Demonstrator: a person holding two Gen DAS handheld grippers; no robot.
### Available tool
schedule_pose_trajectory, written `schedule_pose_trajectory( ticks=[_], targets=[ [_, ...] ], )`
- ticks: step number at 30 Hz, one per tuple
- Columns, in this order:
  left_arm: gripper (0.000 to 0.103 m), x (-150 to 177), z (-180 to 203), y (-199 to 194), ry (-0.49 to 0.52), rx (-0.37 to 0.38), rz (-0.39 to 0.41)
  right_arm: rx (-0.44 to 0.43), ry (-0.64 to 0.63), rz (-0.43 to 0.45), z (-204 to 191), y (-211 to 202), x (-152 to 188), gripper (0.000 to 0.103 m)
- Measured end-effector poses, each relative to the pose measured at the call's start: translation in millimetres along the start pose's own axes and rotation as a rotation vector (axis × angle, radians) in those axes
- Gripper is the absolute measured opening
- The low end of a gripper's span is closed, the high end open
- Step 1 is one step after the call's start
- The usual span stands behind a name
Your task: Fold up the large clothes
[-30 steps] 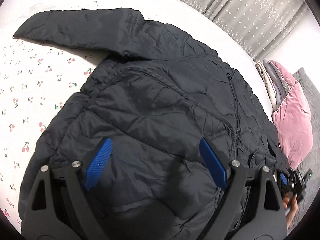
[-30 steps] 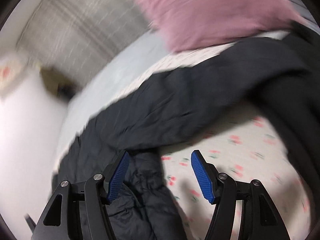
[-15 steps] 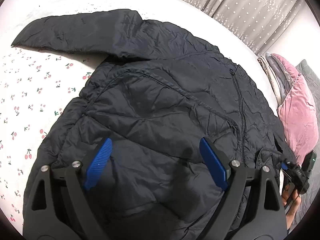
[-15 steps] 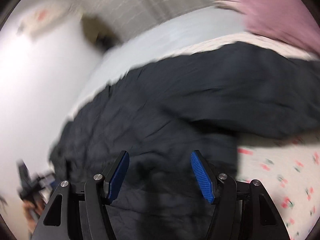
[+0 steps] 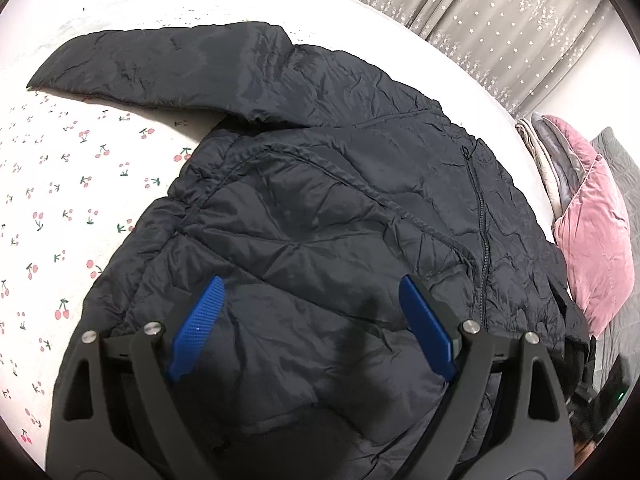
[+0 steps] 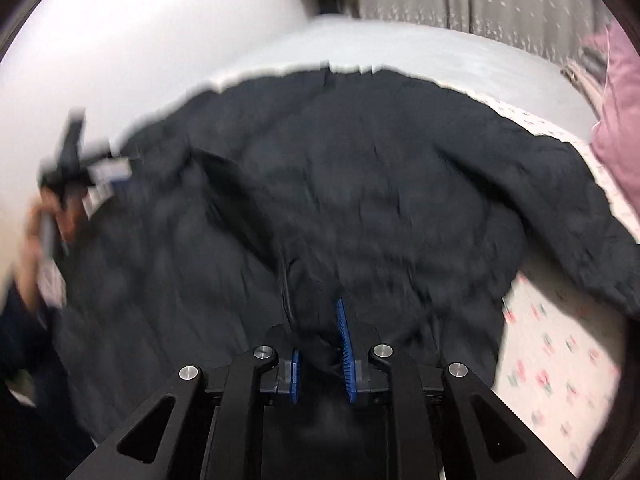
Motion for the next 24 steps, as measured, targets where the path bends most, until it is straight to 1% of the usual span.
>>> schedule_pose_trajectory(
  ticks=[1,3,6,7,8,9,10,12,13,15,16,17,18,19,21,24],
  targets=[
    [0.089,0,0,0,0.002,-0.002,0.001,0.021,-0.01,-0.026,1,2,10,0.024],
    [0.089,0,-1,0,0.005,-0.006,0.003,0.045,-0.015,-0.044,3,1,17,0.033],
    [0.089,-1,-4,-1,-0.003,-0.004,0.006,0.059,-0.02,-0.016,0,-13,17,0.04],
    [0.089,-2,-4,-1,-0.008,-0.001,0.007,0.048,-0.004,0.005,0,-23,12,0.042],
    [0.089,-2,-5,-1,-0.011,0.001,0.007,0.034,0.009,0.022,2,-32,5,0.046],
    [0.089,-3,-6,-1,-0.011,0.001,0.007,0.014,0.016,0.039,-5,-40,1,0.052],
    [0.089,-2,-6,0,-0.01,0.001,0.005,-0.033,0.008,0.059,-16,-51,-3,0.055],
    [0.089,-2,-6,-1,-0.012,0.007,0.001,-0.098,-0.044,0.087,-42,-62,-7,0.064],
    [0.089,-2,-7,-1,-0.016,0.012,0.002,-0.135,-0.091,0.108,-61,-69,-8,0.067],
    [0.089,-2,-9,-1,-0.024,0.012,0.0,-0.187,-0.141,0.124,-87,-72,-10,0.068],
    [0.089,-2,-10,-2,-0.026,0.009,-0.002,-0.2,-0.142,0.134,-96,-68,-16,0.068],
    [0.089,-2,-11,-2,-0.024,0.003,-0.004,-0.209,-0.118,0.142,-101,-59,-23,0.07],
    [0.089,-3,-12,-3,-0.023,-0.008,-0.004,-0.211,-0.072,0.132,-102,-50,-31,0.071],
    [0.089,-3,-15,-4,-0.022,-0.02,-0.002,-0.193,-0.001,0.094,-103,-27,-44,0.071],
    [0.089,-5,-23,-7,-0.029,-0.038,0.002,-0.166,0.074,0.057,-113,5,-63,0.071],
    [0.089,-11,-42,-14,-0.079,-0.034,0.022,-0.22,0.105,0.016,-143,54,-96,0.071]
  ],
)
Point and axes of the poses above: each gripper's, at about its wrist camera, not at the fingertips, and y roughly the way its jaws point, z to its right, x to its underside, the point moved 7 cm from there along y, roughly the way its jaws point, and after that the axes turned 11 degrees about y, right-handed, at the moved point
